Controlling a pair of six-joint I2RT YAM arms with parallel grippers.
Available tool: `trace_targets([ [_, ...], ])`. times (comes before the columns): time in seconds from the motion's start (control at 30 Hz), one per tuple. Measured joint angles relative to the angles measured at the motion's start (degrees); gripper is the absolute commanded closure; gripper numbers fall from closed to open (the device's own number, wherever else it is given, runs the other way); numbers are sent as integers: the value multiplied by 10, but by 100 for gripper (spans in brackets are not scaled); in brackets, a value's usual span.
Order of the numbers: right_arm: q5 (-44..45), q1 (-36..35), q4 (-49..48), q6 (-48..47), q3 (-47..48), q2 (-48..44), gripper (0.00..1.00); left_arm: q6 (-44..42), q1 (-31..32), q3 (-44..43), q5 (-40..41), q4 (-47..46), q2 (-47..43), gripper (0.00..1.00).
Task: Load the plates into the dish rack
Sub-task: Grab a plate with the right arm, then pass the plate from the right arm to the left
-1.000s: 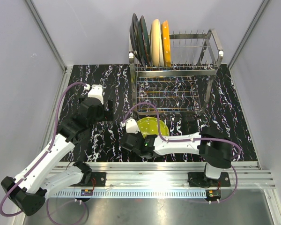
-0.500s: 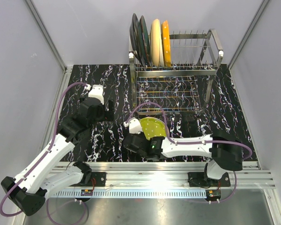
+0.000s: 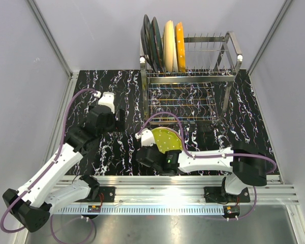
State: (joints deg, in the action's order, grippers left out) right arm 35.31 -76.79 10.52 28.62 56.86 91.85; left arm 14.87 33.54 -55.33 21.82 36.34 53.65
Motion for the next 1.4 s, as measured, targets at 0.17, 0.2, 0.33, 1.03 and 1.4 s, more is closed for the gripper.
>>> trace_targets([
  [0.17,0,-2,-9,-7,-9,-8,100,3,0,0,-19,0,5,1],
  [0.2,0,-2,-12,-8,-12,-12,100,4,0,0,-24,0,7,1],
  [0.33,0,-3,-24,-14,-25,-27,100,15,0,0,-46,0,20,1],
  [1.03,-2,-6,-99,-29,-94,-91,100,173,-1,15,-317,-96,114,1],
  [1.4,2,-8,-112,-33,-105,-103,100,216,-1,77,-385,-159,155,1],
])
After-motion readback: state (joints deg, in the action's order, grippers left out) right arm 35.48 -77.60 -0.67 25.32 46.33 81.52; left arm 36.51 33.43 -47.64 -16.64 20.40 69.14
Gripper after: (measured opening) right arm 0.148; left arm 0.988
